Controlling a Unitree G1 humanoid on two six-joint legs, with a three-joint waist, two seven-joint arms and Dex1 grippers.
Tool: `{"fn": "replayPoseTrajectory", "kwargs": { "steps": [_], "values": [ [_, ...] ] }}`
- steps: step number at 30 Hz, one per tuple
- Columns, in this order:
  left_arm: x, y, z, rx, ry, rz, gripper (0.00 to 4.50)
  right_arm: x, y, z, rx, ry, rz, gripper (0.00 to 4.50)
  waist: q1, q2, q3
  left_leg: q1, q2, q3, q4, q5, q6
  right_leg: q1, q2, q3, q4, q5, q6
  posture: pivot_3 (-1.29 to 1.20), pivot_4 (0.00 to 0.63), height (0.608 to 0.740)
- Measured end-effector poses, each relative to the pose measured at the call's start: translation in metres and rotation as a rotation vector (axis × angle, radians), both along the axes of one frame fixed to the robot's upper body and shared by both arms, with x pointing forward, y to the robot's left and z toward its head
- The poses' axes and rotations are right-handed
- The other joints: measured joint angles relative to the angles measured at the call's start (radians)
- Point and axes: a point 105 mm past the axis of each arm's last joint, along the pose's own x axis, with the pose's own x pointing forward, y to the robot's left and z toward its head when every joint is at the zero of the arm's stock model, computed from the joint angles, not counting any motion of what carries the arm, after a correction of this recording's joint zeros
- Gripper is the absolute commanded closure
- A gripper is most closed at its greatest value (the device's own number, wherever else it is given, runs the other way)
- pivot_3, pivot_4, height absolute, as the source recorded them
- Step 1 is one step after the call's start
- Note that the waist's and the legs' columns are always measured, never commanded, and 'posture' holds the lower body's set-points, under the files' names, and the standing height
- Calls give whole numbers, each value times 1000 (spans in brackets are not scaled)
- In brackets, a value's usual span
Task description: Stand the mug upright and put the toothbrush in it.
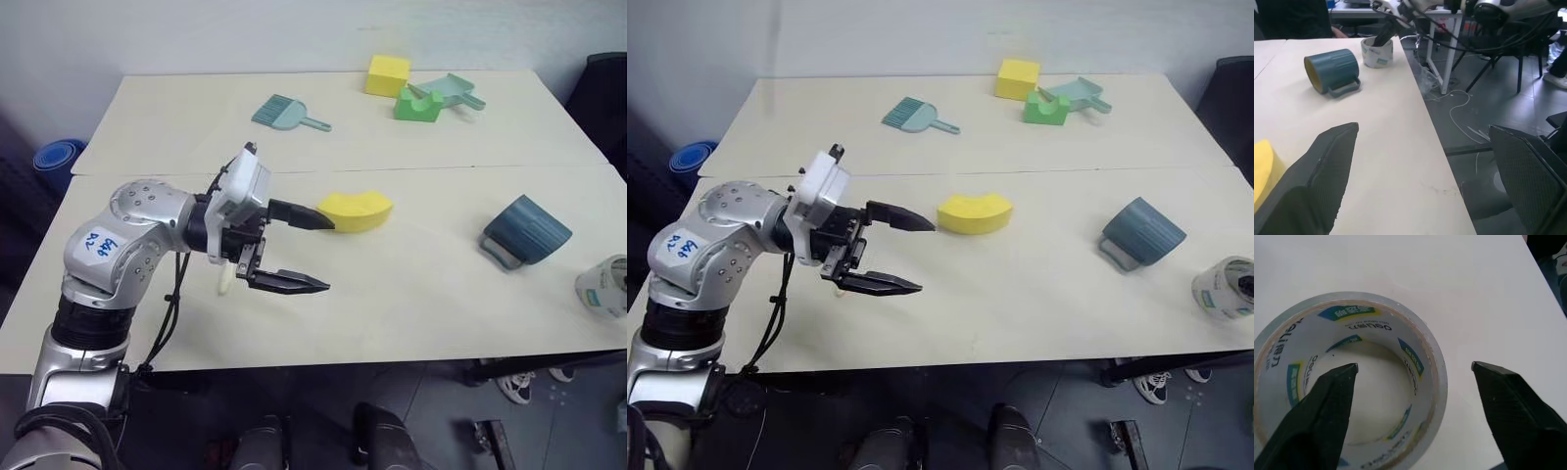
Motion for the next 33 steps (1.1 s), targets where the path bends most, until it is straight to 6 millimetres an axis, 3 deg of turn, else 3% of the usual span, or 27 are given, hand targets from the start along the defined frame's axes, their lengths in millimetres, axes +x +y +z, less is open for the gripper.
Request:
{"fn": "replayPoseTrajectory", "kwargs": {
  "steps": [1, 2, 3, 4, 5, 7, 9, 10, 12, 14, 18, 21, 26, 33],
  "values": [
    [1, 3, 2, 3, -14, 11, 0, 0, 9, 24, -63, -1, 75, 673, 0, 3, 0, 0, 0, 0, 0, 0, 0, 0, 0, 0, 0, 0, 0, 0, 150, 740],
    [1, 3, 2, 4, -16, 14, 0, 1, 11, 29, -75, -6, 90, 673, 0, 3, 0, 1, 0, 0, 0, 0, 0, 0, 0, 0, 0, 0, 0, 0, 150, 740],
    [1, 4, 3, 4, -26, 18, 0, 2, 23, 49, -106, -23, 156, 673, -1, 3, 0, 1, 0, 0, 0, 0, 0, 0, 0, 0, 1, 0, 0, 0, 150, 740],
    [3, 7, 5, 5, -39, 31, 0, 6, 50, 73, -142, -44, 285, 673, -4, 4, 0, 2, 1, 0, 0, 0, 0, -1, 1, 1, 1, 0, 0, 0, 150, 740],
    [3, 7, 5, 3, -42, 35, 0, 7, 58, 79, -152, -54, 319, 673, -5, 4, 0, 2, 1, 0, 0, 0, -1, 0, 1, 1, 2, 0, 0, 0, 150, 740],
    [5, 15, 8, 1, -52, 73, 0, 19, 101, 104, -189, -127, 502, 673, -8, 3, 1, 2, 1, 0, 0, 0, -1, -1, 1, 1, 2, 0, 0, 0, 150, 740],
    [8, 20, 10, 1, -61, 104, 0, 28, 135, 114, -207, -168, 639, 673, -9, 2, 1, 2, 1, 0, 0, -1, -1, -1, 1, 1, 2, 0, 0, 0, 150, 740],
    [12, 27, 12, -2, -70, 146, 0, 40, 171, 114, -206, -194, 777, 673, -7, 2, 1, 2, 1, -1, 1, -1, -1, -1, 1, 0, 3, 0, 0, 0, 150, 740],
    [18, 35, 11, 4, -68, 201, 0, 57, 213, 102, -186, -199, 919, 673, -6, 0, 1, 1, 1, -1, 1, -1, -1, -1, 1, 0, 2, 0, 0, 0, 150, 740],
    [22, 46, 10, 30, -69, 254, 0, 81, 274, 78, -212, -178, 1095, 673, -8, 0, 1, 0, 1, -1, 1, -1, -1, -3, 1, 0, 3, 0, 0, 0, 150, 740],
    [26, 65, 11, 53, -74, 322, 0, 97, 336, 35, -331, -126, 1255, 673, 2, 1, 2, -3, 1, -6, 0, -1, -3, -5, 1, -5, 8, 0, 0, 0, 150, 740],
    [31, 71, 14, 35, -81, 360, 0, 101, 362, 14, -420, -130, 1302, 673, 5, 0, 2, -5, 0, -8, 0, -2, -2, -5, 0, -8, 7, 0, 0, 0, 150, 740],
    [32, 72, 17, 20, -88, 389, 0, 107, 384, -2, -568, -173, 1335, 673, -10, -1, 2, -5, 1, -9, 1, -1, -3, -4, 0, -9, 7, 0, 0, 0, 150, 740],
    [26, 69, 21, 12, -100, 390, 0, 126, 389, -12, -654, -199, 1334, 673, -27, -1, 2, -1, 1, -9, 2, 0, -4, -2, 0, -8, 10, 0, 0, 0, 150, 740]
  ]
}}
